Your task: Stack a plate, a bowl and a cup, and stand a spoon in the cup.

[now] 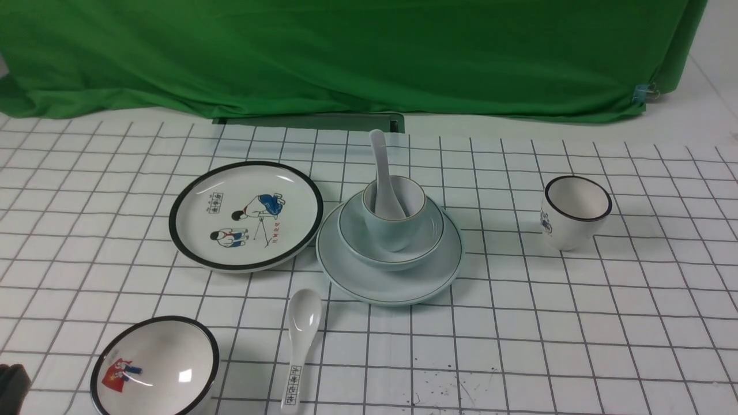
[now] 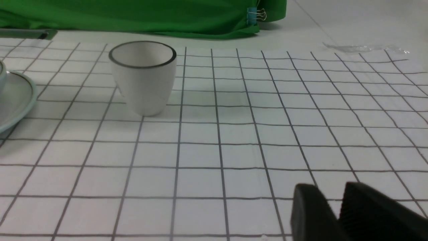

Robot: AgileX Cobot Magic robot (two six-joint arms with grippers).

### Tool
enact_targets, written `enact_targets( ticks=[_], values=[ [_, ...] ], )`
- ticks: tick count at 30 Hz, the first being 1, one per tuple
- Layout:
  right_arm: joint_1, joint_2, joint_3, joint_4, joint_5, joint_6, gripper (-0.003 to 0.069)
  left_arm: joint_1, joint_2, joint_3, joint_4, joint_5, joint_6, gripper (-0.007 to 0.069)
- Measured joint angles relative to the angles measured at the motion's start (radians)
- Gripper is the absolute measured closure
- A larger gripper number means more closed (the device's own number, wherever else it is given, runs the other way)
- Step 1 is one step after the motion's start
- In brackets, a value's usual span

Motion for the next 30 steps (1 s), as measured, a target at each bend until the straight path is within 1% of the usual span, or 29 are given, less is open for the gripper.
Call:
enact_targets(
  ticks=[4,24,30],
  values=[
    [0.0,0.0,0.0,0.0,0.0,0.0,0.0465,-0.008,0.0,0.0,0.0,0.002,0.02,0.0634],
    [0.0,0.0,0.0,0.0,-0.001,0.0,0.0423,-0.008,0.0,0.0,0.007,0.002,0.028,0.0634],
    [0.0,0.0,0.0,0.0,-0.001,0.0,0.0422,-0.008,0.0,0.0,0.007,0.002,0.028,0.0634]
  ],
)
